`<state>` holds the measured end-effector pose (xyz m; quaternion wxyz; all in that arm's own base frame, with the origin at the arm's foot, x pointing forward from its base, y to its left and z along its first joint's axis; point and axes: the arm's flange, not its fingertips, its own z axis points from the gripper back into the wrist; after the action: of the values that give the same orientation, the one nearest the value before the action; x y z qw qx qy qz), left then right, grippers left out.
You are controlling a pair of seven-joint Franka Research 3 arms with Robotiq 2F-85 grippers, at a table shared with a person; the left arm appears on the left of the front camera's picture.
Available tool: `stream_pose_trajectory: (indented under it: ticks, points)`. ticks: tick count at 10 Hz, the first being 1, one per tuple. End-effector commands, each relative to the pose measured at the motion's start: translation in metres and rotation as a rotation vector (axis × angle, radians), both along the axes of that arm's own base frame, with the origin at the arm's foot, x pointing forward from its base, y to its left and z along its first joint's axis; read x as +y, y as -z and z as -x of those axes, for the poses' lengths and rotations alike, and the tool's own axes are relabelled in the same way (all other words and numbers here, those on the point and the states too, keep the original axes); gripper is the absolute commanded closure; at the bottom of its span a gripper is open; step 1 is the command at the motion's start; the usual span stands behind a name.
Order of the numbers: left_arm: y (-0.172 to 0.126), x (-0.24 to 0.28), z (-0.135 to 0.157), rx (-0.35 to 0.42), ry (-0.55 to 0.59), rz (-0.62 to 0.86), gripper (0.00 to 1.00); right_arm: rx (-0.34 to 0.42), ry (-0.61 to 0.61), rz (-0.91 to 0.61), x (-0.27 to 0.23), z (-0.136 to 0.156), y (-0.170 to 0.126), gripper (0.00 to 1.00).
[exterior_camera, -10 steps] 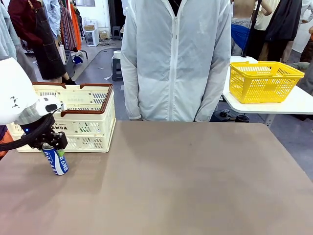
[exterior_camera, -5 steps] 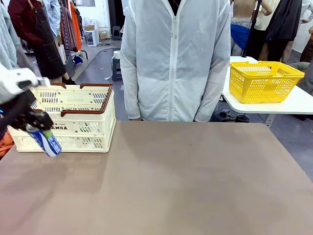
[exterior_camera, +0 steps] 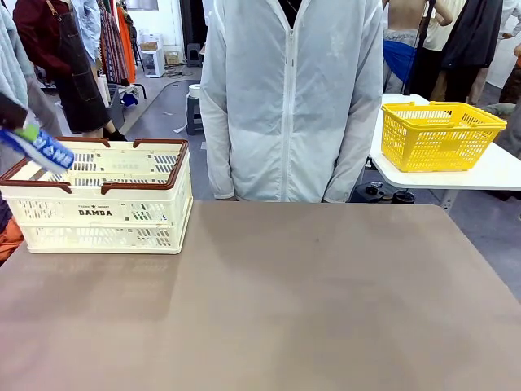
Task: Place the drinks into the Shopping basket.
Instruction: Pick up one drink and place it into the Shopping basket.
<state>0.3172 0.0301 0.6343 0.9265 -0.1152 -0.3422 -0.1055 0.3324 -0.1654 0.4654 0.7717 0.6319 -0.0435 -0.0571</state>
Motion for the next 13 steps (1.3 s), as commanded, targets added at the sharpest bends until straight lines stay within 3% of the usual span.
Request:
stream_pose_trajectory:
  ticks: [1,3,6,8,10,13]
  points:
    - [-0.002,-0.004,-0.062,0.006,0.0,0.023,1.0,0.015,-0.005,0.0,0.0,0.001,-0.004,0.0]
    - [-0.024,0.011,-0.134,-0.001,-0.106,0.001,1.0,0.015,-0.005,0.0,0.0,0.001,-0.004,0.0]
    - [-0.028,0.03,-0.204,0.122,-0.289,-0.099,1.0,0.015,-0.005,0.0,0.0,0.001,-0.004,0.0]
    - [-0.008,0.033,-0.231,0.227,-0.321,-0.266,1.0,0.015,-0.005,0.0,0.0,0.001,-0.004,0.0]
    - [0.031,0.033,-0.257,0.272,-0.321,-0.336,1.0,0.015,-0.005,0.0,0.0,0.001,-0.004,0.0]
    - [0.075,0.038,-0.276,0.315,-0.256,-0.301,1.0,0.015,-0.005,0.0,0.0,0.001,-0.004,0.0]
